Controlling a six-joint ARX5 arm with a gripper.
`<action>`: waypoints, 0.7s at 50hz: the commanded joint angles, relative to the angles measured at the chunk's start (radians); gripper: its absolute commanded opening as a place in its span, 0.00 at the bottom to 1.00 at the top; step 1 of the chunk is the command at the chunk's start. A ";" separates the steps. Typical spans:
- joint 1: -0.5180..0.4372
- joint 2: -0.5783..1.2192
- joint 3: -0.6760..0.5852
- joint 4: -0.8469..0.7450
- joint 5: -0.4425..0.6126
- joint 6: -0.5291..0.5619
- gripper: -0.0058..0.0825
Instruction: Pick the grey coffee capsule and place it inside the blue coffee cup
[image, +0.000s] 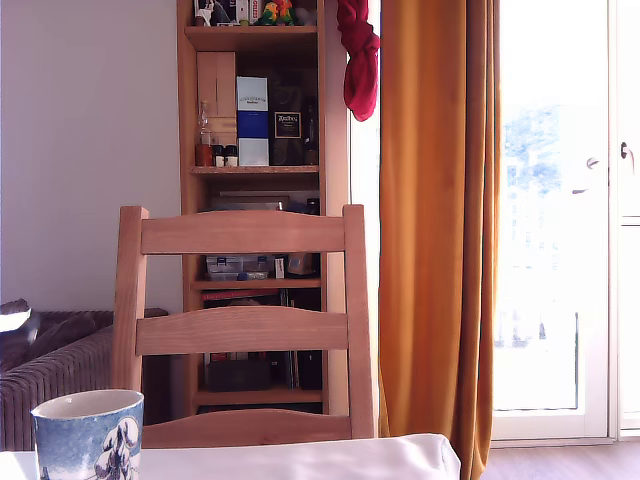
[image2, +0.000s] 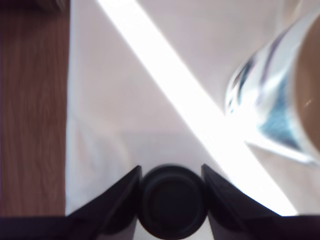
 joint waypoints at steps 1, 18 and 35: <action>-0.004 -0.054 0.030 0.009 0.014 -0.012 0.32; -0.111 -0.103 0.077 0.013 0.079 -0.064 0.32; -0.195 -0.073 0.077 0.025 0.050 -0.073 0.35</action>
